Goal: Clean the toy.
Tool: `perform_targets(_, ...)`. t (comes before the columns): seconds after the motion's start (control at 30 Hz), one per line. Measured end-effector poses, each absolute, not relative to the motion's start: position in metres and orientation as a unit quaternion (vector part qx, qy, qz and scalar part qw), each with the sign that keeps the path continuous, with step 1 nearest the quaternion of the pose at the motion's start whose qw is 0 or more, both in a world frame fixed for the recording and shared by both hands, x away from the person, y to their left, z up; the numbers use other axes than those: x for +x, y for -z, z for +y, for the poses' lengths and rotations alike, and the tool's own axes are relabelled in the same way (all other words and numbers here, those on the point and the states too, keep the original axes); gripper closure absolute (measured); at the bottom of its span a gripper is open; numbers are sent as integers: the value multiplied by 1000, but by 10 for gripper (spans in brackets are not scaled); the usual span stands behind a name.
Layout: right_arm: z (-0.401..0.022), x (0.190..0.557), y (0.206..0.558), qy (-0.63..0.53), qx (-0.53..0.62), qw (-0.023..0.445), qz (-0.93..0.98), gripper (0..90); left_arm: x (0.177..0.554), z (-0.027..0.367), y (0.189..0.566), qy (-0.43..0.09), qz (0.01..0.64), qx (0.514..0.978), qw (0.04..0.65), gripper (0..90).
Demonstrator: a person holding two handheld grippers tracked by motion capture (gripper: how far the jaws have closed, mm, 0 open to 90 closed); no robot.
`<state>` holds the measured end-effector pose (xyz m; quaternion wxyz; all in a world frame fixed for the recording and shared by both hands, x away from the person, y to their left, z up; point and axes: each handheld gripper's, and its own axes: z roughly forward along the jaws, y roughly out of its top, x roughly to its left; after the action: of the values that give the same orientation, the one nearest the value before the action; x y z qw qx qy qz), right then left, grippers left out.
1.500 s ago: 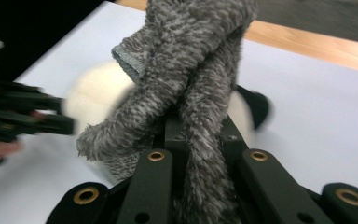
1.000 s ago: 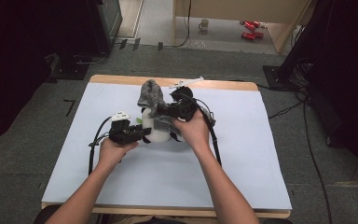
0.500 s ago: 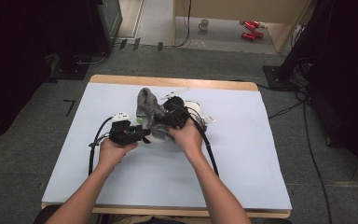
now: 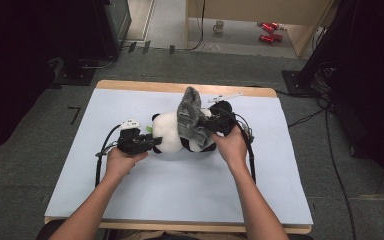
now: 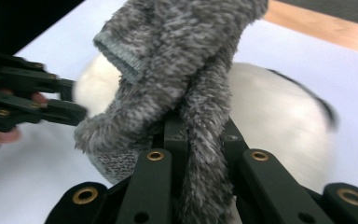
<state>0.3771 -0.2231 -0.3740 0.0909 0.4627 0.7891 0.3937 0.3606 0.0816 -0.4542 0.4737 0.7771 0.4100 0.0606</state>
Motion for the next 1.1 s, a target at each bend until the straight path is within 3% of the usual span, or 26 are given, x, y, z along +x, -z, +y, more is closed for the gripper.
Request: perform_targets(1.1,-289,359,408,-361,526,104,763,802,366,84,459,-87,390,776,488,617)
